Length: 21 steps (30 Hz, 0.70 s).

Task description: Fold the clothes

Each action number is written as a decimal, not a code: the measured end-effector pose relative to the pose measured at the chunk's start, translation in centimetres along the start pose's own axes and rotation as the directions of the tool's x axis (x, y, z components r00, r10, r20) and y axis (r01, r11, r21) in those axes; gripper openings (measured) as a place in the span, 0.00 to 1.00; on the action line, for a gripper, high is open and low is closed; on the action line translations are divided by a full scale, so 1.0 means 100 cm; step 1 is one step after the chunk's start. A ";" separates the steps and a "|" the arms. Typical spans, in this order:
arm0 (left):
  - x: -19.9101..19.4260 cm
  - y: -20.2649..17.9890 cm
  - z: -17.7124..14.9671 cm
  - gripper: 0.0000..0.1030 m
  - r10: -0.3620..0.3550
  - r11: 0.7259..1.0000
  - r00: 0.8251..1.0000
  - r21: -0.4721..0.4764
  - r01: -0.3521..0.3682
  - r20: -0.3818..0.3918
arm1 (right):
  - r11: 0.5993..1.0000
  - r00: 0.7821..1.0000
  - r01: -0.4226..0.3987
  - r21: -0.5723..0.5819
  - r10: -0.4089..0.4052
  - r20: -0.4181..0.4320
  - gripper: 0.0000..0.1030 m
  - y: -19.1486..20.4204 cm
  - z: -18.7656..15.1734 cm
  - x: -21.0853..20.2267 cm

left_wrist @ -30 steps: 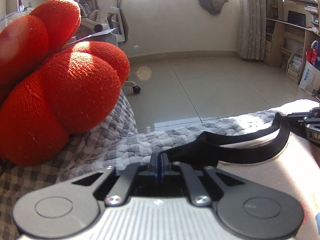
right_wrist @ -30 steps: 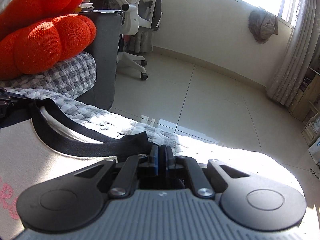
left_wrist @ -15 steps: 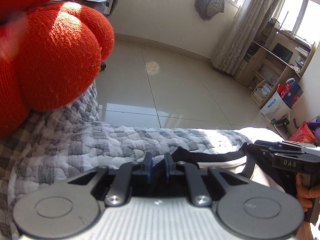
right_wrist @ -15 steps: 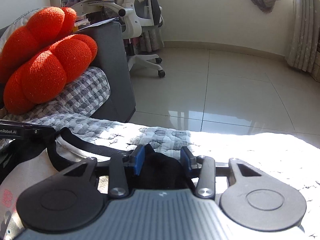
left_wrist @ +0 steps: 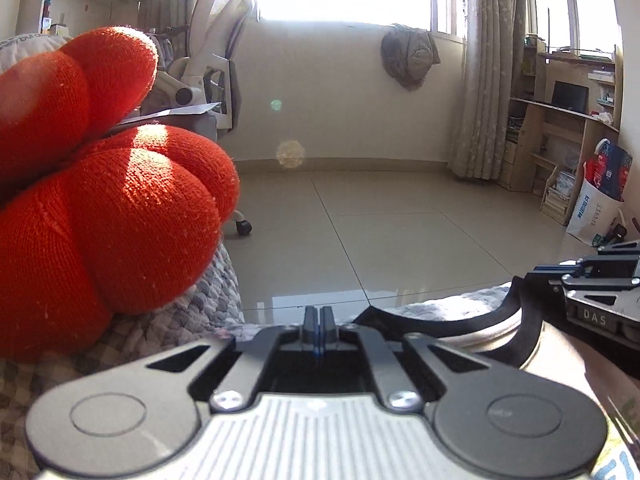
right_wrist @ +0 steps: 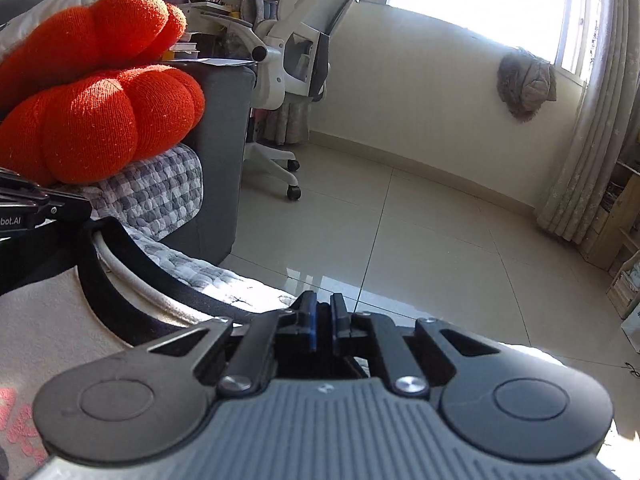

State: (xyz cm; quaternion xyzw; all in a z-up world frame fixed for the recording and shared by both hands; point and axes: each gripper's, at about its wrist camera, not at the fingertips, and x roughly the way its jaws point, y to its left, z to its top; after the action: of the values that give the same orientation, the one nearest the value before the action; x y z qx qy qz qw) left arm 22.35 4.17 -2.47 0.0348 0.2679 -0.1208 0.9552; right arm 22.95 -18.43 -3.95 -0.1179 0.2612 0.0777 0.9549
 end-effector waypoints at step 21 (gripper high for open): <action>-0.099 0.061 0.000 0.40 0.024 0.985 0.994 -0.166 -0.042 -0.108 | 0.994 0.997 -0.060 0.090 0.063 -0.039 0.56 0.009 0.025 -0.063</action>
State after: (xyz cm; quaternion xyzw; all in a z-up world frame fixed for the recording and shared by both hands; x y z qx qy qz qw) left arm 15.71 12.17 2.66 -0.0349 0.3268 -0.0798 0.9411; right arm 18.57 -17.41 1.23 -0.0686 0.2878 0.0929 0.9507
